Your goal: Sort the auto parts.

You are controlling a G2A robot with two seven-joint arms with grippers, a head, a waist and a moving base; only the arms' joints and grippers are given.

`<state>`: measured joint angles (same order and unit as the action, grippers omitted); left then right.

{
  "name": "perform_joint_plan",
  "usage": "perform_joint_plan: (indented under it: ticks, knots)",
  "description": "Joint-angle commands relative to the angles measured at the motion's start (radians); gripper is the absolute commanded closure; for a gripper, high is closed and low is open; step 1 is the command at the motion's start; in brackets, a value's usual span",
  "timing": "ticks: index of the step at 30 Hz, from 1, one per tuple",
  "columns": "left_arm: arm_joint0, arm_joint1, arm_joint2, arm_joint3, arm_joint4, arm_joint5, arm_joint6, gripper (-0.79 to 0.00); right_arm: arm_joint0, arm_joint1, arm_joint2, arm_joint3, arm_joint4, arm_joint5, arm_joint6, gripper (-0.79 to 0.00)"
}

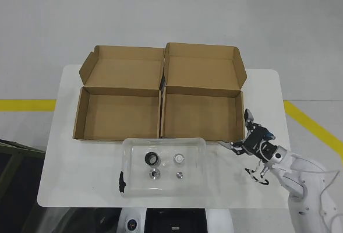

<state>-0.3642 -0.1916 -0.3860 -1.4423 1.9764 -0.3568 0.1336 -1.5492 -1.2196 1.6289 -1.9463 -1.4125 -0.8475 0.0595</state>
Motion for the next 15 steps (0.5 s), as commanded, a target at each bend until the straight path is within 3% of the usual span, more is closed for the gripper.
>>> perform_joint_plan:
  ticks: [1, 7, 15]
  knots:
    - [0.000, 0.000, 0.000, 0.000, 0.000, 0.000, 0.000, -0.785, 0.014, 0.002, -0.033, -0.012, 0.036, -0.041, 0.037, -0.785]
    - [0.000, 0.000, 0.000, 0.000, 0.000, 0.000, 0.000, -0.785, 0.065, 0.006, -0.169, -0.036, 0.055, -0.121, 0.189, -0.785]
    - [0.000, 0.000, 0.000, 0.000, 0.000, 0.000, 0.000, -0.785, 0.124, 0.009, -0.297, -0.049, 0.079, -0.154, 0.315, -0.785]
